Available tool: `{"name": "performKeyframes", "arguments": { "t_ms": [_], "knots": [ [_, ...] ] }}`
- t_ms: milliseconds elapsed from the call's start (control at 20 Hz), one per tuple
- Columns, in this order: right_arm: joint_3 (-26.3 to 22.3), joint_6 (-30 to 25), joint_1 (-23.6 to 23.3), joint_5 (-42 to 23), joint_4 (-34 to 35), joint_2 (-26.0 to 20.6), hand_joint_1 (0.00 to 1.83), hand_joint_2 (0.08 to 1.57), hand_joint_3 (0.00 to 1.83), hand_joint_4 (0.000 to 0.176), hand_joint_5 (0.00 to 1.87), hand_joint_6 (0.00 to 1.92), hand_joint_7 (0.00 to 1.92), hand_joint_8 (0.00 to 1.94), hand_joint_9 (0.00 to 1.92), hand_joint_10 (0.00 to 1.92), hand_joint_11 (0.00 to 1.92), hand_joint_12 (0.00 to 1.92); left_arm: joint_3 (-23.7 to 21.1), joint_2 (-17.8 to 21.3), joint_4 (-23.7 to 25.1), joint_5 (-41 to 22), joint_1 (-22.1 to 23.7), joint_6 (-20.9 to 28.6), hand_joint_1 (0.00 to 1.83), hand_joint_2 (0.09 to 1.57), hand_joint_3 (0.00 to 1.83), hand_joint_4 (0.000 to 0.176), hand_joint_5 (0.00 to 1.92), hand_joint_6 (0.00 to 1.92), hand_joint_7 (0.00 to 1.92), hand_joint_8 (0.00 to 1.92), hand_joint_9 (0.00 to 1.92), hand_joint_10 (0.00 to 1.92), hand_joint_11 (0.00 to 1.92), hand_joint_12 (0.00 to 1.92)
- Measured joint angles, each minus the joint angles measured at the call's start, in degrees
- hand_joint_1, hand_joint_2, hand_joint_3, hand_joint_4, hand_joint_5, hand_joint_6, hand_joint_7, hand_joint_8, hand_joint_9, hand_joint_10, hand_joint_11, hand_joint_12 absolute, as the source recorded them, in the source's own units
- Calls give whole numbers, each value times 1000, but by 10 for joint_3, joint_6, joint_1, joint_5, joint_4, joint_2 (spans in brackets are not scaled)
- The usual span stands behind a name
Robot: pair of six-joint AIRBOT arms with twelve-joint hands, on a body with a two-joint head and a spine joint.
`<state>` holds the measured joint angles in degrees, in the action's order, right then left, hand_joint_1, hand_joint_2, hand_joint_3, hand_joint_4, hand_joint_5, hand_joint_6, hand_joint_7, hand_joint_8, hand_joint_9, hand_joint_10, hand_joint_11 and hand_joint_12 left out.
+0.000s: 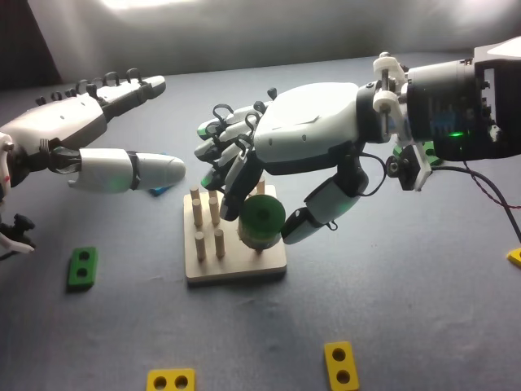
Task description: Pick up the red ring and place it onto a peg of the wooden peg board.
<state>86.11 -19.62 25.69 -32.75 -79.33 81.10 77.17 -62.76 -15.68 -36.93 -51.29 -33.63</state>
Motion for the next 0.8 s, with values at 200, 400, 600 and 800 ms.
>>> {"name": "performKeyframes", "arguments": {
  "t_ms": [200, 400, 600, 800],
  "knots": [
    [0, 0, 3, 2, -1, 0, 1131, 1123, 3, 0, 957, 1039, 406, 1, 118, 1, 0, 0, 1, 0, -4, -2, 0, 0, 276, 923, 0, 147, 0, 0, 0, 0, 0, 0, 0, 0],
    [0, 0, 3, 2, 0, 0, 1150, 1124, 0, 0, 955, 1041, 408, 1, 122, 2, 27, 16, 1, 0, -4, -3, 0, 0, 298, 924, 0, 154, 0, 0, 0, 0, 0, 0, 0, 0],
    [0, 0, 3, 2, 0, 0, 1157, 1112, 0, 0, 978, 1004, 427, 1, 141, 0, 0, 164, 1, 0, -6, -3, 0, 0, 280, 928, 1, 146, 0, 0, 0, 0, 0, 0, 0, 0],
    [1, 0, 3, 5, 1, 7, 1161, 1105, 0, 0, 995, 973, 436, 2, 152, 4, 0, 416, 1, 0, -7, -4, 0, 0, 290, 918, 0, 157, 0, 0, 0, 0, 0, 0, 0, 0]
  ]
}}
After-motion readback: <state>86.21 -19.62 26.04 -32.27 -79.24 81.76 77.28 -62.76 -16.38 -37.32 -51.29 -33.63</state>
